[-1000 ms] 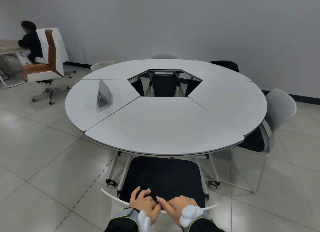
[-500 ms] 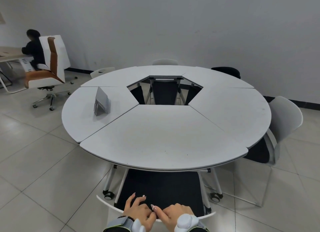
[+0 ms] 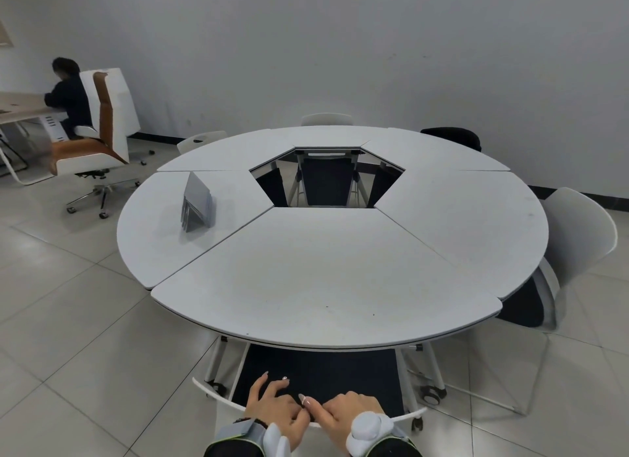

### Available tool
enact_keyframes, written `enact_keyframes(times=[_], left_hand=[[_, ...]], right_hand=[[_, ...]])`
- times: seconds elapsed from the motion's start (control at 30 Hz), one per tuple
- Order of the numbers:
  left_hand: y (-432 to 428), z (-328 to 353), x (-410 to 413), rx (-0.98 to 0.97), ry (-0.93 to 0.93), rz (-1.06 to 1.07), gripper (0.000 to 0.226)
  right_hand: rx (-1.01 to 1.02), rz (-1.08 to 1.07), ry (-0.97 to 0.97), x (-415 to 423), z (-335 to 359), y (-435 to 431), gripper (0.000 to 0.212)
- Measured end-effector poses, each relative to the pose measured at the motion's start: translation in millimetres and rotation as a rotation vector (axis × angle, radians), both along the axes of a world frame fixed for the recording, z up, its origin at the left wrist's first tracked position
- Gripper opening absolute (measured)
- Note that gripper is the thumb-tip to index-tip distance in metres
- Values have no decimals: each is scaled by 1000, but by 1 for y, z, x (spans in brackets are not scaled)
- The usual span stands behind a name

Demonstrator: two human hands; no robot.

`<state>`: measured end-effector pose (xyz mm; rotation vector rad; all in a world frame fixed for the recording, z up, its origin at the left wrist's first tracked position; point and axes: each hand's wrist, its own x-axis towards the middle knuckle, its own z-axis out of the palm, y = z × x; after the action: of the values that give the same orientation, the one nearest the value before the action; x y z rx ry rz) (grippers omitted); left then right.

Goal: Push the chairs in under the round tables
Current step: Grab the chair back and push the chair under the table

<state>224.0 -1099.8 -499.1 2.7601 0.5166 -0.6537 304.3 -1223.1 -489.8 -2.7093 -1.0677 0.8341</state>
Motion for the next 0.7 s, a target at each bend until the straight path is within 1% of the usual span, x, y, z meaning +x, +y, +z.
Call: enact_keyframes(times=[0.13, 0.3, 0.43, 0.6, 0.7], left_hand=[[5, -2, 9, 18, -25, 19, 55], [13, -3, 23, 48, -47, 25, 54], [20, -4, 35, 60, -71, 14, 55], [27, -4, 49, 52, -57, -1, 55], [26, -4, 51, 70, -70, 11, 54]], right_hand=[[8, 11, -28, 8, 0, 5, 80], [-1, 31, -38, 23, -2, 13, 70], [14, 42, -94, 35, 1, 20, 75], [9, 55, -96, 47, -3, 25, 69], [15, 61, -94, 51, -3, 24, 74]])
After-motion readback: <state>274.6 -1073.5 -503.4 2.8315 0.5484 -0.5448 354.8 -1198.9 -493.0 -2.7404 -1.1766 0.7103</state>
